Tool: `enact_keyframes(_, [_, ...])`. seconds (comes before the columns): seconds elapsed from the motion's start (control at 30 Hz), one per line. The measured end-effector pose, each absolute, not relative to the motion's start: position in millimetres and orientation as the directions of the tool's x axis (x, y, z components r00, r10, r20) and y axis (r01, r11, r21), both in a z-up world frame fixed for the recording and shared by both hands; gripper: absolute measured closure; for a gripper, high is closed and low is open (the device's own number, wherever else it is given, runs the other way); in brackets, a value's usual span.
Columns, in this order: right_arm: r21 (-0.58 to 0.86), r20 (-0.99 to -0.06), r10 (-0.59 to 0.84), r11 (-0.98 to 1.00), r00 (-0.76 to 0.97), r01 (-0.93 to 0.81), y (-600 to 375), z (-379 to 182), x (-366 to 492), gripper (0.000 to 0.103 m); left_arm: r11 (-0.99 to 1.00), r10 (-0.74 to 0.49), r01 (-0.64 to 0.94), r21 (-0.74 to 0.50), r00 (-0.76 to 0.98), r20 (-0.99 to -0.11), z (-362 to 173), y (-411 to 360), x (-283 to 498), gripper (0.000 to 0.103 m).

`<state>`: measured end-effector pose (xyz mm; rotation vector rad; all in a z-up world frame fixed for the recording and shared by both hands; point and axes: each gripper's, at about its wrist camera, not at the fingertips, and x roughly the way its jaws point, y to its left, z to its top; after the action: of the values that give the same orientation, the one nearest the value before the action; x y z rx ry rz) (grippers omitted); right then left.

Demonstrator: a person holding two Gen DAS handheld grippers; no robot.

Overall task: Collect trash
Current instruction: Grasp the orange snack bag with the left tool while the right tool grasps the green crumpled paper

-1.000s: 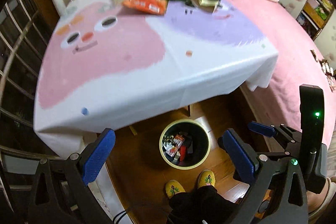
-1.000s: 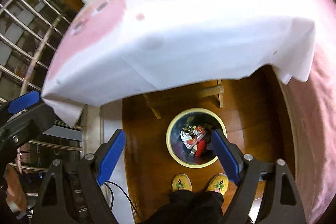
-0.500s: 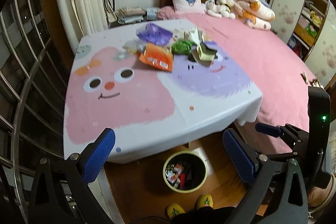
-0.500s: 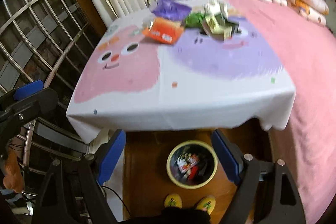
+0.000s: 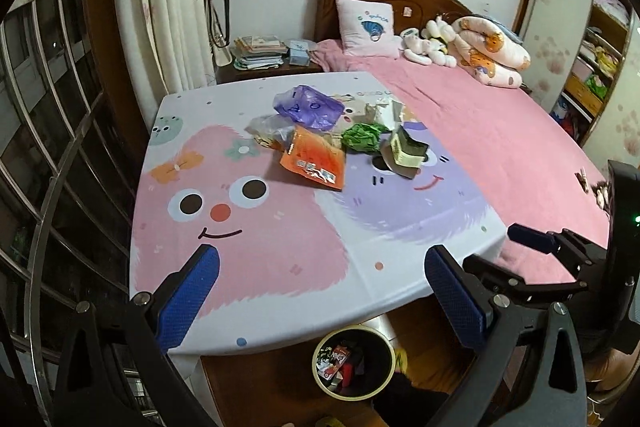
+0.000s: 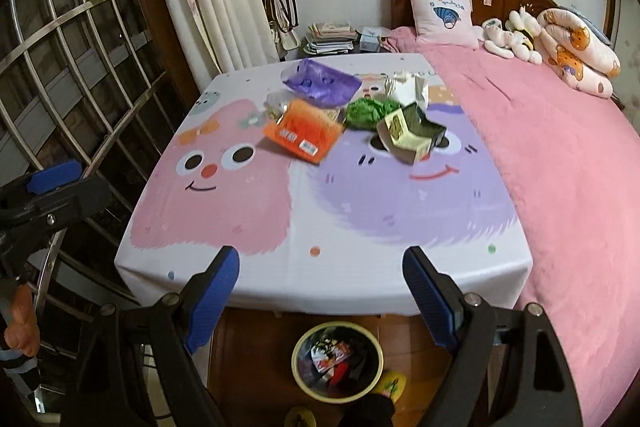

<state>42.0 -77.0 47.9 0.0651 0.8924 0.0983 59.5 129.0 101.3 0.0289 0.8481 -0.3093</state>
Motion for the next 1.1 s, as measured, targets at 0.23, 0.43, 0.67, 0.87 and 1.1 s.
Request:
enact_keyframes(0.23, [0.095, -0.767, 0.136, 0.991, 0.627, -0.098, -96, 45, 104, 0.019, 0.972, -0.207, 0.211, -0.101, 0.579, -0.789, 83, 125, 112, 0.001])
enact_keyframes(0.43, [0.086, -0.779, 0.181, 0.979, 0.601, -0.184, -117, 33, 174, 0.019, 0.987, -0.153, 0.114, -0.109, 0.521, -0.84, 56, 113, 174, 0.001])
enact_keyframes(0.67, [0.055, -0.814, 0.225, 0.947, 0.536, -0.315, -140, 13, 263, 0.019, 0.99, -0.102, -0.045, -0.136, 0.441, -0.892, 19, 97, 247, 0.001])
enact_keyframes(0.87, [-0.002, -0.834, 0.238, 0.901, 0.497, -0.434, -145, -10, 326, 0.019, 0.976, -0.069, -0.163, -0.141, 0.384, -0.921, -17, 86, 297, 0.001])
enact_keyframes(1.1, [-0.035, -0.873, 0.248, 0.826, 0.419, -0.562, -131, -48, 366, 0.019, 0.967, -0.037, -0.227, -0.113, 0.314, -0.949, -58, 81, 338, 0.001])
